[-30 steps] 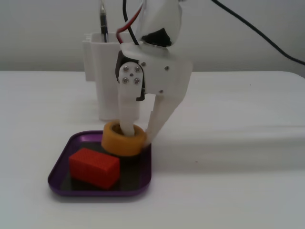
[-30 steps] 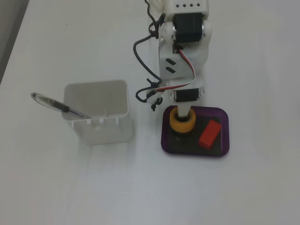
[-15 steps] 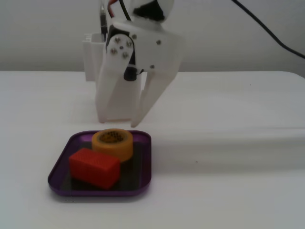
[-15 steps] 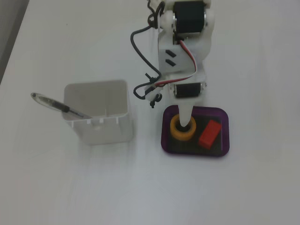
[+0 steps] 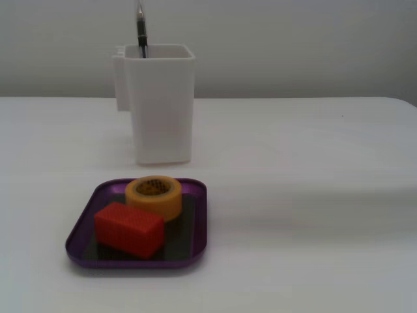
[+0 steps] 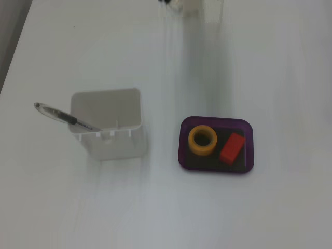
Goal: Grab up the yellow tape and put it in the box.
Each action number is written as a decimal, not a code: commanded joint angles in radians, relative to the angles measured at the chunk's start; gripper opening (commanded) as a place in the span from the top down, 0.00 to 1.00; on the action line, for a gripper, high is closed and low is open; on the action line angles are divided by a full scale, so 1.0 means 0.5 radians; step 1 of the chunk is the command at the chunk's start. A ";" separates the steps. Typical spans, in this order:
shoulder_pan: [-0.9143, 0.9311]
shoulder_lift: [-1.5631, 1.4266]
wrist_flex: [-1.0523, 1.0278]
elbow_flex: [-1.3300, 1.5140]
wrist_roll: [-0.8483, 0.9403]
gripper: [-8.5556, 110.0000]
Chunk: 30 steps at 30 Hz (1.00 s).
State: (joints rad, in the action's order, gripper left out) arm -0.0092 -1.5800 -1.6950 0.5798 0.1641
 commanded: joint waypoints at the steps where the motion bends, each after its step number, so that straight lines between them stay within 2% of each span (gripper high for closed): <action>1: -0.018 -0.512 -0.012 0.298 -0.015 0.81; 14: 0.006 -1.936 0.117 2.102 -0.012 0.81; 25: 0.009 -3.080 1.092 3.728 -0.015 0.81; 30: 0.009 -3.507 1.252 4.228 -0.021 0.81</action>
State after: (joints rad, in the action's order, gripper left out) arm -0.0015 -3.2290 -1.1152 2.5940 0.1549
